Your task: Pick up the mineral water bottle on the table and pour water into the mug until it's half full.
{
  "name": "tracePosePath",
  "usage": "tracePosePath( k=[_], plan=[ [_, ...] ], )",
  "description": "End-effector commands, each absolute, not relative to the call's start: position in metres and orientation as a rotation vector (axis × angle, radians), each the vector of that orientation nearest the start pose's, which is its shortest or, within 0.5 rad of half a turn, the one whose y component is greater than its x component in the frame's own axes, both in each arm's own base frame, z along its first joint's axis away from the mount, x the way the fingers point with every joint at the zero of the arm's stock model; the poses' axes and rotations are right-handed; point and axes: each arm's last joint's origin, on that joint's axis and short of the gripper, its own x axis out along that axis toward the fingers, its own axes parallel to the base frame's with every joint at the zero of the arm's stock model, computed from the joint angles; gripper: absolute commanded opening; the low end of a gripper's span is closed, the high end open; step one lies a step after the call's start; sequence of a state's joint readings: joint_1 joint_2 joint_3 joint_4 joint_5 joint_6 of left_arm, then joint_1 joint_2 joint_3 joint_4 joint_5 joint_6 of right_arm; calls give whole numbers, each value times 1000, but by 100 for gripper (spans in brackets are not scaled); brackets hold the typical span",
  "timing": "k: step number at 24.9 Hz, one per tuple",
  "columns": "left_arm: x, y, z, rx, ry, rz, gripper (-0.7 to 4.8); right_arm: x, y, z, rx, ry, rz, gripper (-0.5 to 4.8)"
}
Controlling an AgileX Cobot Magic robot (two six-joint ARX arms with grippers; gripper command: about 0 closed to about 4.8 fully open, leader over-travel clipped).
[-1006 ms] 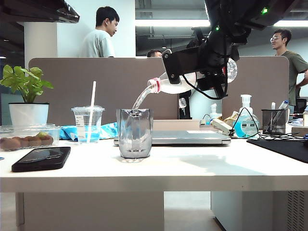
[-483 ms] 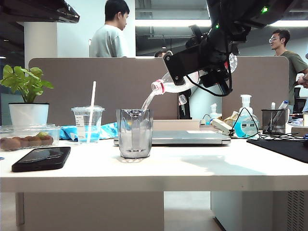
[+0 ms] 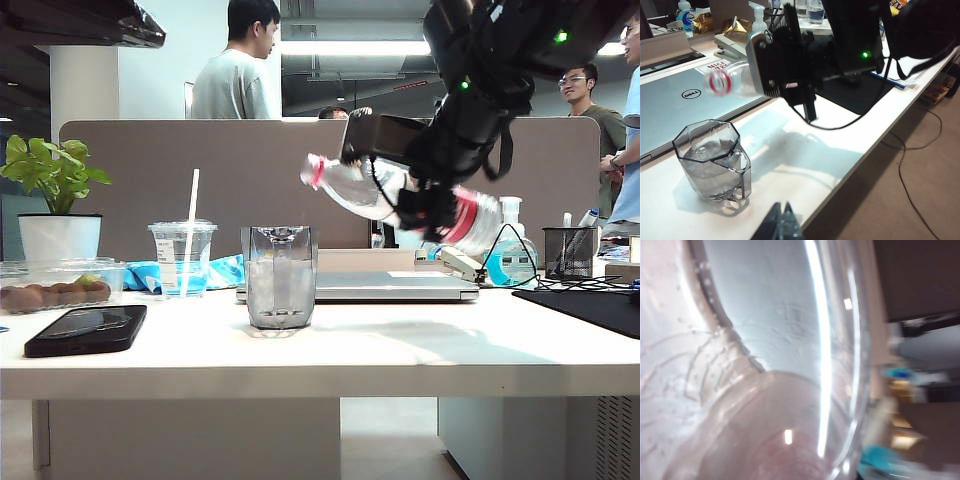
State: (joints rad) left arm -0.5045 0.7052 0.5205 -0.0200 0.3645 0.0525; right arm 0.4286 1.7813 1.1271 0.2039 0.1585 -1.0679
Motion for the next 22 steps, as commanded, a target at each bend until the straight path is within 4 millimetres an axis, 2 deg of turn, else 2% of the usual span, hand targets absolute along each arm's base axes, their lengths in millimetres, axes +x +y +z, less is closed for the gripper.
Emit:
tracePosePath(
  k=[1, 4, 6, 9, 12, 15, 18, 19, 22],
  plan=[
    [138, -88, 271, 63, 177, -873, -4, 354, 161, 214, -693, 199, 519, 243],
    [138, -88, 271, 63, 177, -873, -4, 349, 152, 199, -397, 116, 508, 243],
    [138, -88, 271, 63, 177, -874, -4, 350, 140, 182, -187, 56, 475, 242],
    [138, -88, 271, 63, 177, -874, -4, 358, 130, 164, 4, 49, 474, 243],
    [138, -88, 271, 63, 177, -873, -4, 361, 129, 153, 30, 50, 470, 251],
    [138, -88, 271, 63, 177, -873, -4, 361, 130, 148, 28, 71, 487, 365],
    [138, -88, 271, 63, 177, -873, -4, 360, 131, 147, 27, 84, 498, 438],
    [138, -88, 271, 63, 177, -874, -4, 360, 131, 148, 27, 83, 497, 479],
    [138, -88, 271, 63, 177, -873, -4, 351, 127, 151, 26, 85, 493, 479]
  ],
)
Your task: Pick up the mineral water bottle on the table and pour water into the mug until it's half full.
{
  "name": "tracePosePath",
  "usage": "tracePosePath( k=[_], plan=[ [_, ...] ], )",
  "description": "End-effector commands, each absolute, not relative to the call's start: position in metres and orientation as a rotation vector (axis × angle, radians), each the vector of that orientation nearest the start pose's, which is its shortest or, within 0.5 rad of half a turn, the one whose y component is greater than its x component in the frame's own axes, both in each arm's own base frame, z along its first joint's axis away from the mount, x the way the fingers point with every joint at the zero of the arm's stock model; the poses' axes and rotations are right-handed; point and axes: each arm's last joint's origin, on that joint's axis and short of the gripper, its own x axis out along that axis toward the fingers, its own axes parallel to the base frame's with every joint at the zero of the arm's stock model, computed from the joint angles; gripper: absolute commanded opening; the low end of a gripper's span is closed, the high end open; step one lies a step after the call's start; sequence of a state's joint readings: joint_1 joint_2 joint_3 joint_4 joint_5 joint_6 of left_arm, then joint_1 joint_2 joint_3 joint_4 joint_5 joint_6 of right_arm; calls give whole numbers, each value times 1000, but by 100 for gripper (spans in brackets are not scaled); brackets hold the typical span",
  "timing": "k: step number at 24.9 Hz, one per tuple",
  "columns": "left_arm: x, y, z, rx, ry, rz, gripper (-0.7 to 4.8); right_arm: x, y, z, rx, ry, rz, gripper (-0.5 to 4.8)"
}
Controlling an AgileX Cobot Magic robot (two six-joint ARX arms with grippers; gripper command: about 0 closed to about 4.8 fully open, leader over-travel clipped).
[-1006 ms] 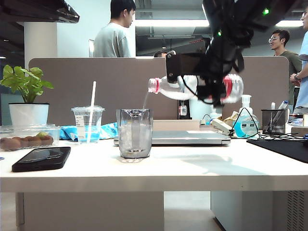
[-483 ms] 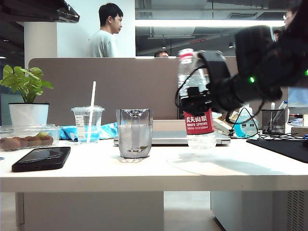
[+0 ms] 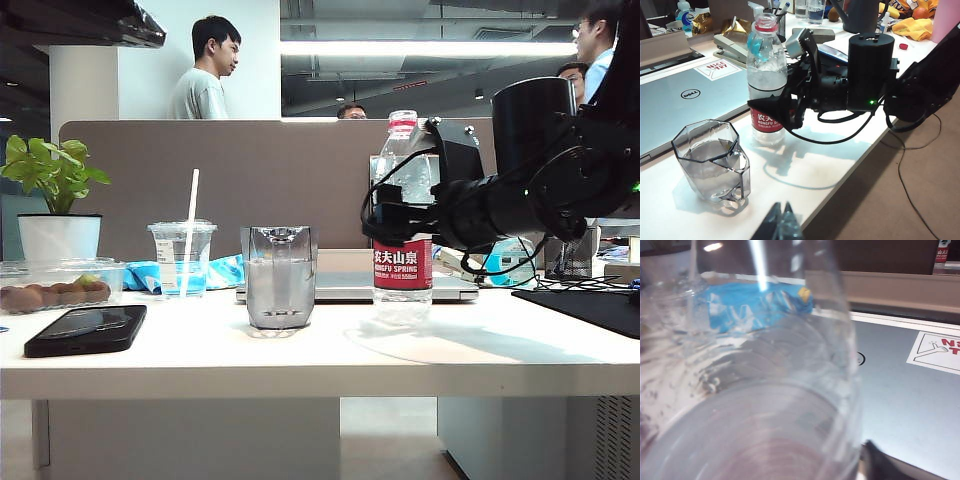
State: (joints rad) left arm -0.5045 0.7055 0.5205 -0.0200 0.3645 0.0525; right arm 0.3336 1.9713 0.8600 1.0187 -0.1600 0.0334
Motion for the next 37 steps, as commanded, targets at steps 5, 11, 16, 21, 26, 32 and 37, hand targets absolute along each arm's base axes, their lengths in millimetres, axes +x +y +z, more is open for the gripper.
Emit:
tracePosePath(
  k=[5, 11, 16, 21, 26, 32, 37],
  plan=[
    [138, -88, 271, 63, 177, -873, -4, 301, 110, 159, 20, 105, 489, 479],
    [138, -88, 271, 63, 176, -873, -4, 231, 80, 165, 8, 88, 331, 359],
    [138, -88, 271, 63, 177, -873, -4, 198, 55, 163, -31, 95, 210, 77],
    [138, -88, 271, 64, 177, -858, -4, 173, 18, 179, -20, 138, 125, -6],
    [138, -88, 271, 64, 177, -861, -4, 150, 4, 185, -19, 190, 100, -6],
    [138, -88, 271, 64, 177, -861, -4, 123, 4, 169, -19, 169, 104, -6],
    [138, -88, 271, 64, 177, -862, -4, 115, 4, 158, -21, 119, 97, -6]
  ],
)
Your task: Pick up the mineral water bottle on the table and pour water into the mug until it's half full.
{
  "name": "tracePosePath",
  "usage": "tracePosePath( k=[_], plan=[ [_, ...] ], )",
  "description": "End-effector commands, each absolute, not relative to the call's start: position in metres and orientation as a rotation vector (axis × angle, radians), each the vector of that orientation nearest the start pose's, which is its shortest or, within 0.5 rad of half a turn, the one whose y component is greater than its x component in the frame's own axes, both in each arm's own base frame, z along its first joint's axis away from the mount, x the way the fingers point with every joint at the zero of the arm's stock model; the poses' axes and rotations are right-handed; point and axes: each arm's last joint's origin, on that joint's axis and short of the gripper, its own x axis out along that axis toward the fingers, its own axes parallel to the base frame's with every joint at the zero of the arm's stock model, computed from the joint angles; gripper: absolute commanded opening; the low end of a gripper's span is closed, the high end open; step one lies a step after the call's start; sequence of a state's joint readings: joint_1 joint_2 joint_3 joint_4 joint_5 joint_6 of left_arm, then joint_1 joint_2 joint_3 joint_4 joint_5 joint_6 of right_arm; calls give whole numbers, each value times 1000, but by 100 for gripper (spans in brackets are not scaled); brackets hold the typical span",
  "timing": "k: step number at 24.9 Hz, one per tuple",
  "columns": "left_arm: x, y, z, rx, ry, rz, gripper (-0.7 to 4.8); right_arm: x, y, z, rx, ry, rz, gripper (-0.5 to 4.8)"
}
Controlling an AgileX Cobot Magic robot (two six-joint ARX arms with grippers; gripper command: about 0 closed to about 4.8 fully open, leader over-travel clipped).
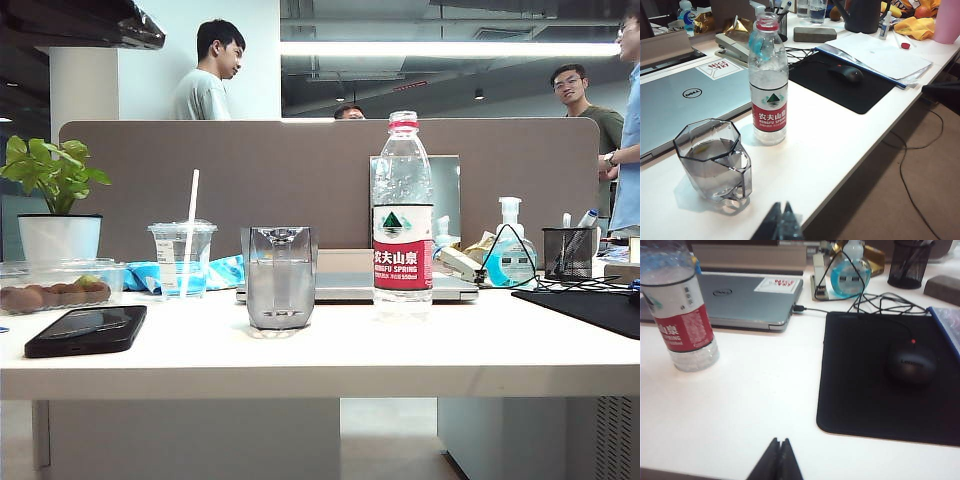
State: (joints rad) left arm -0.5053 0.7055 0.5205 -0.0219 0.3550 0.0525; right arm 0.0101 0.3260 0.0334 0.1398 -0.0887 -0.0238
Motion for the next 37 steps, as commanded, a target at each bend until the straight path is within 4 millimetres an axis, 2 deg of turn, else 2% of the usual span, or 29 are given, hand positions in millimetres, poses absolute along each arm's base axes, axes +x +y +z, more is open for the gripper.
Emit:
tracePosePath(
  k=[1, 9, 28, 33, 35, 37],
  plan=[
    [138, -88, 271, 64, 177, -862, -4, 113, 4, 155, -22, 111, 96, -6],
    [138, -88, 271, 64, 177, -863, -4, 96, 3, 148, -21, 167, 92, -5],
    [134, -86, 271, 66, 186, -857, -4, 96, 3, 147, -21, 173, 91, -5],
    [122, -62, 273, 169, 110, -730, -4, 96, 3, 147, -21, 174, 85, -5],
    [121, -51, 264, 164, 100, -657, -4, 96, 3, 147, -21, 174, 85, -5],
    [116, -33, 243, 131, 69, -526, -4, 96, 3, 147, -21, 174, 83, -5]
  ],
)
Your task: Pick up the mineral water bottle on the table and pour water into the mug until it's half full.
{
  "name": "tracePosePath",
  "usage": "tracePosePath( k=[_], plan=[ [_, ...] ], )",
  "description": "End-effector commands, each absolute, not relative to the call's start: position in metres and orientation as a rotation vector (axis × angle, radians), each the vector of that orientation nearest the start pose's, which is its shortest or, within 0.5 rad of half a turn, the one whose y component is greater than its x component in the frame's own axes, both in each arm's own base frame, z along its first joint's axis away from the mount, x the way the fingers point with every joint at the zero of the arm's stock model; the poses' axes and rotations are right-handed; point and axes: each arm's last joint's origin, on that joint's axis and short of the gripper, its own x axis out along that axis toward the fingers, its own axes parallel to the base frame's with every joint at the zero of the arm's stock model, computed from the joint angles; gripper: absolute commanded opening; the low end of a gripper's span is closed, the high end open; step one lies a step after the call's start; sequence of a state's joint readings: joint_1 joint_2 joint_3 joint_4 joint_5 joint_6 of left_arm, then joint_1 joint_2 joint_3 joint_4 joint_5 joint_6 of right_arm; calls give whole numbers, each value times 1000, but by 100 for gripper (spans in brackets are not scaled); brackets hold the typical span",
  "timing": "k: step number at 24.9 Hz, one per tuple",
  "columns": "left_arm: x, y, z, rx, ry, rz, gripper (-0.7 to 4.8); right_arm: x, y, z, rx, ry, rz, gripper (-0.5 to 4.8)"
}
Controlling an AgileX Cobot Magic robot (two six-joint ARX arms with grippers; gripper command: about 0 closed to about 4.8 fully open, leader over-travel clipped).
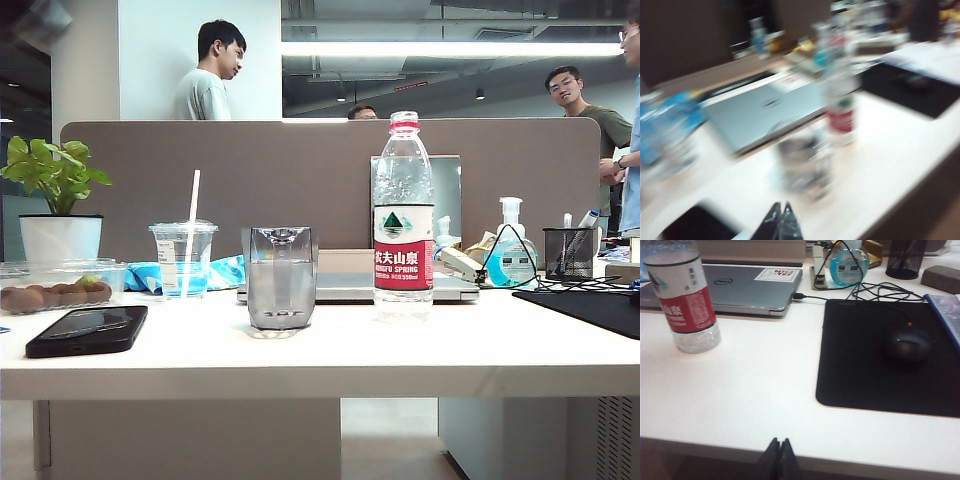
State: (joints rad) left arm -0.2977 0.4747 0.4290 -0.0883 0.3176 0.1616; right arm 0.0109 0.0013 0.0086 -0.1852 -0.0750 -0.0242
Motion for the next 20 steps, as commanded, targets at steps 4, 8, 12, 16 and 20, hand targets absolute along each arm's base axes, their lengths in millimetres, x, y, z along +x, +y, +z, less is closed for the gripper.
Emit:
tracePosePath(
  k=[4, 8, 12, 16, 20],
  plan=[
    [106, -14, 208, 37, 23, -300, -4, 96, 3, 147, -21, 174, 83, -5],
    [102, -8, 187, -5, 21, -228, -4, 96, 3, 147, -21, 174, 83, -5],
    [99, -4, 170, -44, 9, -156, -4, 96, 3, 147, -21, 174, 81, -5],
    [97, -2, 161, -63, 56, -70, -4, 96, 3, 147, -21, 174, 83, -5],
    [97, 0, 157, -45, 89, -28, -4, 96, 3, 147, -21, 173, 82, -5]
  ],
)
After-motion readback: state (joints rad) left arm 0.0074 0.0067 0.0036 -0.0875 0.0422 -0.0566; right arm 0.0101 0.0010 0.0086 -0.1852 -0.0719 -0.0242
